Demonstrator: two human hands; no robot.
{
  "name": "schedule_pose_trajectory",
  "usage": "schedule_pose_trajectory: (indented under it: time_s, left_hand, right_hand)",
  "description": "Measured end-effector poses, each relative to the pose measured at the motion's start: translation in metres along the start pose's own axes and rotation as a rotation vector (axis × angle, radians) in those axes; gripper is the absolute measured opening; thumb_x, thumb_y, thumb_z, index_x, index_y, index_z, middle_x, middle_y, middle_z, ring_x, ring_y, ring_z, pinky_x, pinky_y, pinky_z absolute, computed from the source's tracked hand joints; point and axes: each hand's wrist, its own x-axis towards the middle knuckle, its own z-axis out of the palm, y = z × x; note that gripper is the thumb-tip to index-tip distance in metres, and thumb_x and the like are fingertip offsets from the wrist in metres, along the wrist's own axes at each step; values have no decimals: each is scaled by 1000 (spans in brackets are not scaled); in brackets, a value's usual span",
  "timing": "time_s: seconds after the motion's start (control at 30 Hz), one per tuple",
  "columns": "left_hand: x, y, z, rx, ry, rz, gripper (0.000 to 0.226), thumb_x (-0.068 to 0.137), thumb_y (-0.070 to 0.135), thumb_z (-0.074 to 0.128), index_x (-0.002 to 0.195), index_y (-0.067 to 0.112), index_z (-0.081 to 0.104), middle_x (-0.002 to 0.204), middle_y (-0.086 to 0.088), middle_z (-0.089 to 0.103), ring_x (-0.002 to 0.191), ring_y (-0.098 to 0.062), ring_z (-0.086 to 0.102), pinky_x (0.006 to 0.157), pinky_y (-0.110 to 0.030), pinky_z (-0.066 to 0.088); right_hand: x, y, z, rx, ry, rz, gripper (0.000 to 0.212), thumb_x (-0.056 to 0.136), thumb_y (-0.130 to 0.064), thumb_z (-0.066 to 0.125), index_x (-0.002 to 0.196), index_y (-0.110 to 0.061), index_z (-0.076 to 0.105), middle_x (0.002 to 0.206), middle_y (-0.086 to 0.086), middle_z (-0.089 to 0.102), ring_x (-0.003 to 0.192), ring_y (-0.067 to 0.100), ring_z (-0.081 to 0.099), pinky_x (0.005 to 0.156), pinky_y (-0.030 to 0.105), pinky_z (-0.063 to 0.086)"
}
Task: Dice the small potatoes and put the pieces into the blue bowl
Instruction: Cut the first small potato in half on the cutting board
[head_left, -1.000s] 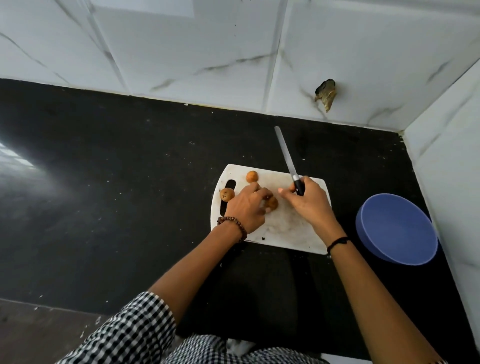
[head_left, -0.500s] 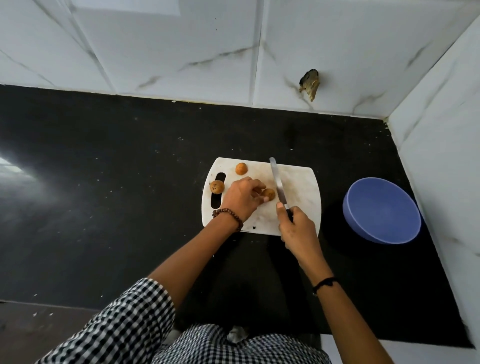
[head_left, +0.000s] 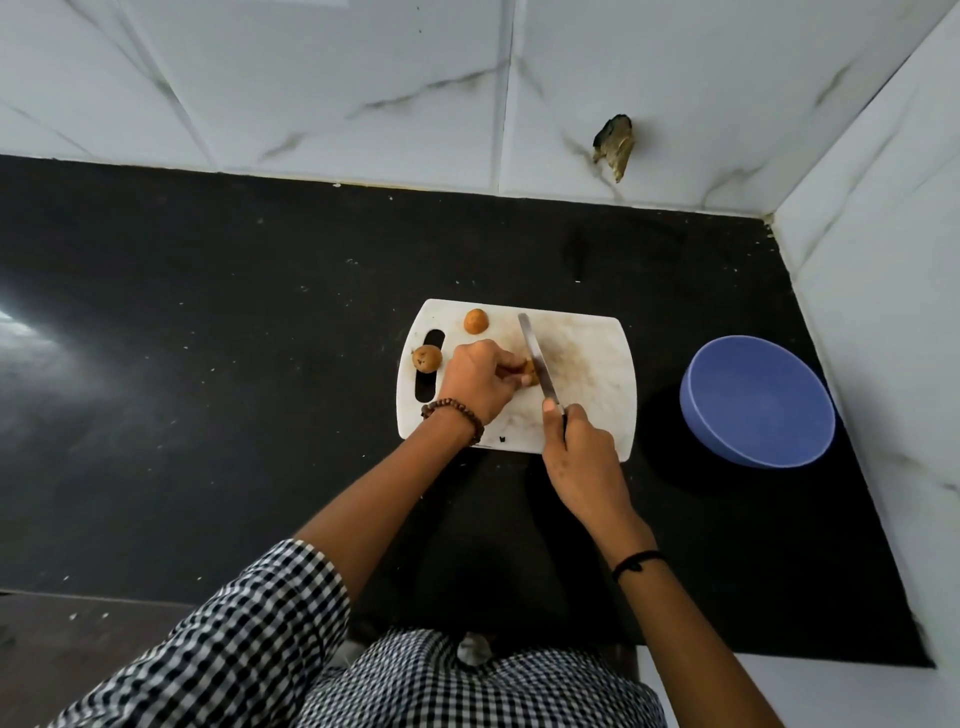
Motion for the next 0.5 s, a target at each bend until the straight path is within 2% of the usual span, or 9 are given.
schedule_pose_trajectory:
  time_s: [0.07,0.13,0.37,0.5]
  left_hand:
    - [0,0,1,-6,-1,-11,21,81,18,75,101,13,75,97,3,73,87,-4,64,87,-19,52]
    - [1,0,1,-8,-5,-18,21,81,18,75,101,13,75,98,3,73,89,-5,65,88,-21,52]
    - [4,0,0,2,14,-21,17,79,17,77,95,12,76,94,2,73,85,-6,64,83,-20,53]
    - [2,3,0,40,16,-13,15,81,14,75,96,12,76,92,1,73,83,-6,63,82,-17,51]
  right_hand:
    - [-1,0,2,-50,7,-7,45,105,-53,24,107,-16,50,84,5,63,76,21,65,69,42,57]
    - [1,-2,4,-102,6,-13,44,106,-51,22,108,-15,48,83,5,62,74,21,64,67,42,57]
    - [13,-15,0,-228,-41,-17,38,108,-44,22,108,-14,45,98,10,61,84,26,60,69,39,47]
    - [24,-25,-5,-270,-93,13,40,109,-42,25,117,-10,47,110,13,58,98,32,59,73,39,41]
